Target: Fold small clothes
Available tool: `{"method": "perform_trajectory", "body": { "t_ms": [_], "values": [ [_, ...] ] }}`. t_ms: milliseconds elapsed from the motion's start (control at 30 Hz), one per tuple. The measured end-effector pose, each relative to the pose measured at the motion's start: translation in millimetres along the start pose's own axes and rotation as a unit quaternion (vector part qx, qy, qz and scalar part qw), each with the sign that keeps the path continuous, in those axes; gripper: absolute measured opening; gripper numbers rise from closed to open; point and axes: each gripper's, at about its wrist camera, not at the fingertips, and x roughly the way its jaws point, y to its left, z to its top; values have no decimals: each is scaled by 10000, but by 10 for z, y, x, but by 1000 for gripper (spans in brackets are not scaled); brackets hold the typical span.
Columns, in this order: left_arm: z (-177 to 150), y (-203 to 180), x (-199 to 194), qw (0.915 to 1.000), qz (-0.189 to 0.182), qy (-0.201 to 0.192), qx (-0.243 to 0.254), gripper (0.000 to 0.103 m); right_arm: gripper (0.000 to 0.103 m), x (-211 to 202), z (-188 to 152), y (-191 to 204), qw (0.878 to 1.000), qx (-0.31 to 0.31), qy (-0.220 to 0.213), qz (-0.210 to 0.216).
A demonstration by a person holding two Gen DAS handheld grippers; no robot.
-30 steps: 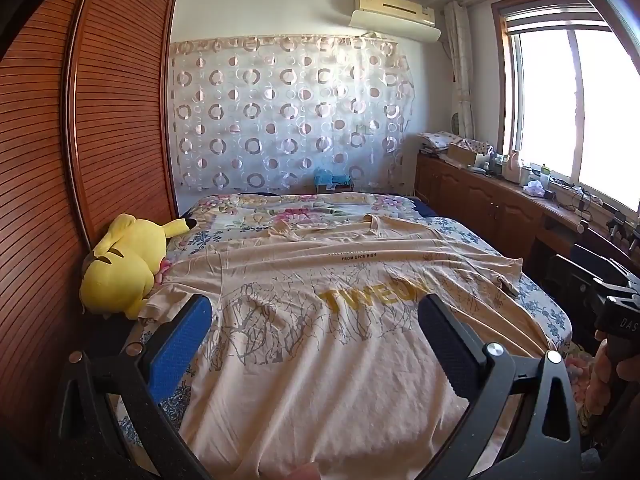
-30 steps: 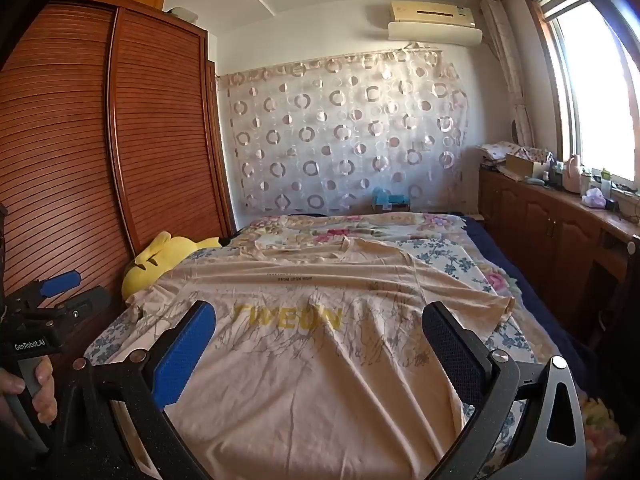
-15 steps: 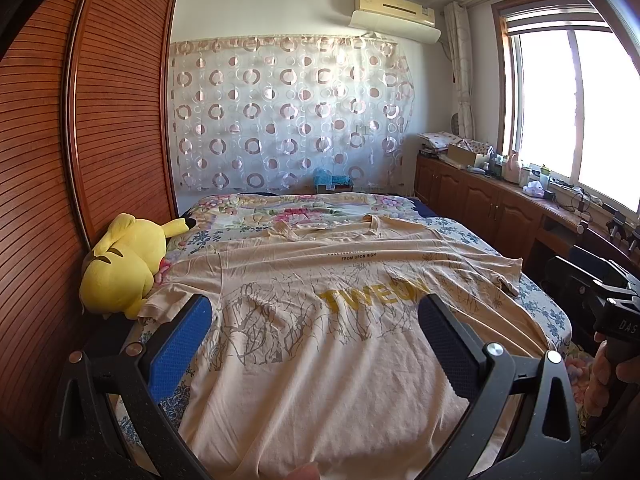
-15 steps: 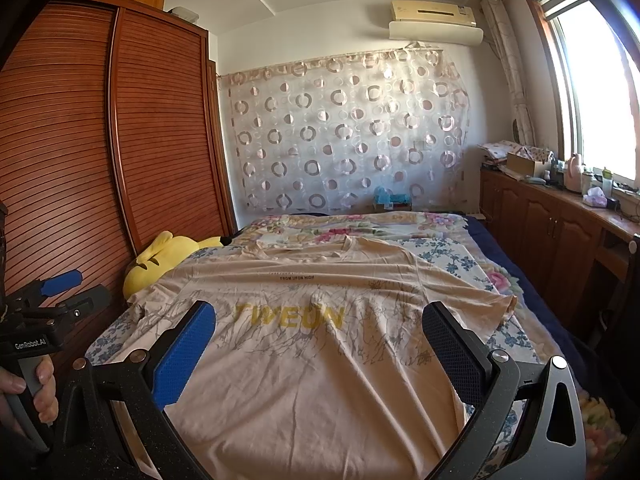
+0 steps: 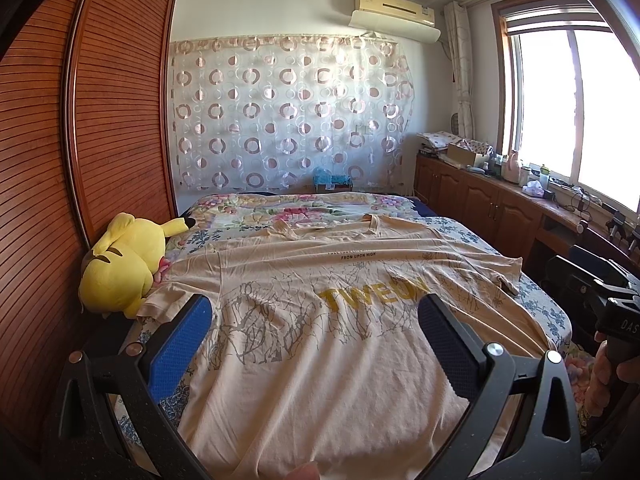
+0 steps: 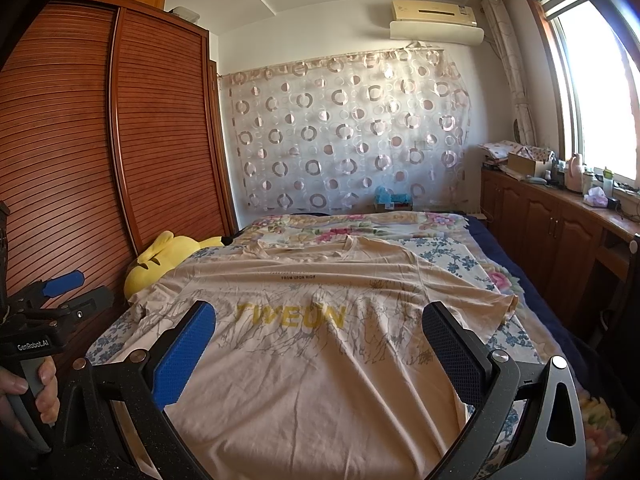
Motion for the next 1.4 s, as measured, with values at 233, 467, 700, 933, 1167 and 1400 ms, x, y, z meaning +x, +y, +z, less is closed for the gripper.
{"method": "perform_trajectory", "body": {
  "t_ms": [233, 467, 700, 933, 1167, 1400],
  "values": [
    [37, 6, -21, 10000, -1, 2, 0, 103, 103, -2, -2, 3, 10000, 0, -1, -9],
    [39, 3, -22, 10000, 1, -4, -1, 103, 103, -1, -4, -1, 10000, -4, 0, 10],
    [59, -23, -37, 10000, -8, -12, 4, 103, 103, -7, -9, 9, 10000, -5, 8, 5],
    [116, -82, -88, 10000, -5, -32, 12, 103, 103, -8, -2, 2, 10000, -1, 8, 13],
    [135, -102, -102, 10000, -7, -41, 16, 103, 103, -6, 7, -2, 10000, -10, 4, 18],
    [139, -109, -108, 10000, -8, -45, 18, 103, 103, -2, 13, -8, 10000, -12, 3, 28]
  ]
}}
